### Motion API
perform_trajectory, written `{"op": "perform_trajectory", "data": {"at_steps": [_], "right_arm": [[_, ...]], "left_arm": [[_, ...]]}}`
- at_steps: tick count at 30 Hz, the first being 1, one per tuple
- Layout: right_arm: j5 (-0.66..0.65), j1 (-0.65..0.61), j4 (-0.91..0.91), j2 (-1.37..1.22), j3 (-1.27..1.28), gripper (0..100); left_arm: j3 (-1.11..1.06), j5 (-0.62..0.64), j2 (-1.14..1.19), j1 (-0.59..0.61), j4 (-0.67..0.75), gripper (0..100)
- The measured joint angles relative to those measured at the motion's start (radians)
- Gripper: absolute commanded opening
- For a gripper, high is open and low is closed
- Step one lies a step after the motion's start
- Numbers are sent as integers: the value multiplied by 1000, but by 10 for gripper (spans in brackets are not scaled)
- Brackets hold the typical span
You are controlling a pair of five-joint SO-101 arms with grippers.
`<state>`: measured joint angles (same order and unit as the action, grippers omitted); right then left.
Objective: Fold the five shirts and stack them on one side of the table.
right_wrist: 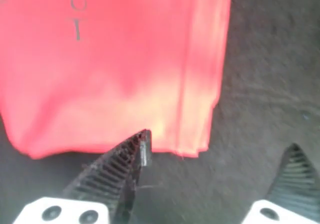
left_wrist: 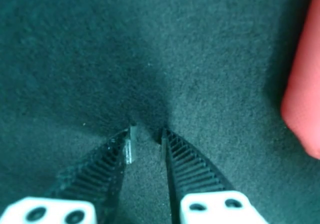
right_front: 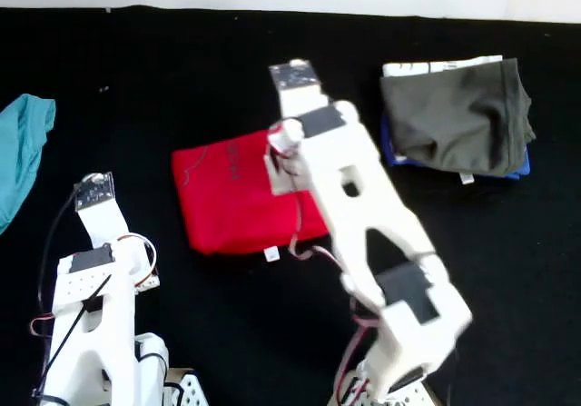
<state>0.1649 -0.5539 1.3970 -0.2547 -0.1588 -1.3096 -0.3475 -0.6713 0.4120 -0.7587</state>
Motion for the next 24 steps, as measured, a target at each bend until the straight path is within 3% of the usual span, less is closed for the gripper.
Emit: {"op": "perform_trajectory", "data": {"at_steps": [14,17,20,24], "right_arm": [[72,-12,0,-582,-489,399],[72,-12,11,-664,-574,278],[66,-12,49,-726,-652,29],[-20,-8,97,-778,-746,33]], "left_arm": [[0,31,5,17,17,98],[0,31,5,17,17,98],[0,31,5,17,17,98],[0,31,5,17,17,98]]}}
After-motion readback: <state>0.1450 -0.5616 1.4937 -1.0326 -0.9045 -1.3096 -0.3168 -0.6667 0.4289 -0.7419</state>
